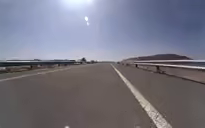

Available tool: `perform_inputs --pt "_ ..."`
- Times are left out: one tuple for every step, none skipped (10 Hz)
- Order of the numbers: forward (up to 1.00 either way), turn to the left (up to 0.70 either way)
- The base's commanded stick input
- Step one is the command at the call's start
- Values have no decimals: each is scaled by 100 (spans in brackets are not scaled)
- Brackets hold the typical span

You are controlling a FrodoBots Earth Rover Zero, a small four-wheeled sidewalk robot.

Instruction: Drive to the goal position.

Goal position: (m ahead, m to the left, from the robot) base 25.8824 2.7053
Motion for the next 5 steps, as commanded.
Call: perform_inputs --pt "100 0" --pt "100 0" --pt "100 0" --pt "100 0" --pt "100 0"
